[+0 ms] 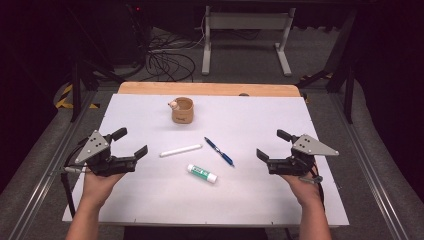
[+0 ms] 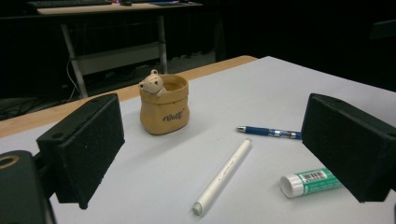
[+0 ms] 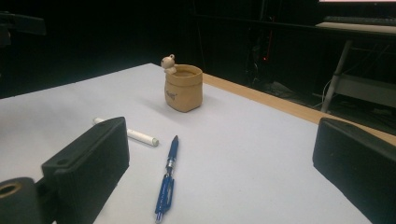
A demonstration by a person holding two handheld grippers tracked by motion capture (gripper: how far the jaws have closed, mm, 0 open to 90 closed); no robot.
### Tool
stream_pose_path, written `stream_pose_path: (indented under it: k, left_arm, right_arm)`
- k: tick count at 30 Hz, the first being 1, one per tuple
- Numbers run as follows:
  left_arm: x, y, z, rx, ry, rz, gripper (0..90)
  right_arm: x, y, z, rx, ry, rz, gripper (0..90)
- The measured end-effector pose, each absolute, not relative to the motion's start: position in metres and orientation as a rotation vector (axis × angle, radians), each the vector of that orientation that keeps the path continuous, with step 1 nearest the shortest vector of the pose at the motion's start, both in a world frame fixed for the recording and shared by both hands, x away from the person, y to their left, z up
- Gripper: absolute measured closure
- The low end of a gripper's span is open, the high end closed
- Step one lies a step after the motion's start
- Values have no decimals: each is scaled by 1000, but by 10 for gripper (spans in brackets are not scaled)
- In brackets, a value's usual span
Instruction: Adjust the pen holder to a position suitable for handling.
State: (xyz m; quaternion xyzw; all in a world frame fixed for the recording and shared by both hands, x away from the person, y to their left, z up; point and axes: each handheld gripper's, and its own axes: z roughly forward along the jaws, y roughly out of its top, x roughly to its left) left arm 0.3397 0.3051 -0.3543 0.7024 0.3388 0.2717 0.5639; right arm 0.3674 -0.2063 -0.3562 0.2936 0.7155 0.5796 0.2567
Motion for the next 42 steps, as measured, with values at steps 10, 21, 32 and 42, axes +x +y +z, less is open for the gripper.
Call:
stream_pose_path:
  k: [10,21,32,42]
  left_arm:
    - [349,299,-358,1614,885,654,166]
    - [365,286,-363,1635,938,669,198]
    - [385,273,-366,1659,960,646,208]
    - [404,262,-370,1678,982,667,210]
  right_arm:
    - [366,-204,-355,790,1942,1574,45]
    - [364,-203,-352,784,1928,1578,45]
    - [363,-205,-351,790,1916,1570,45]
    - [363,-206,-350,789,1906,1564,45]
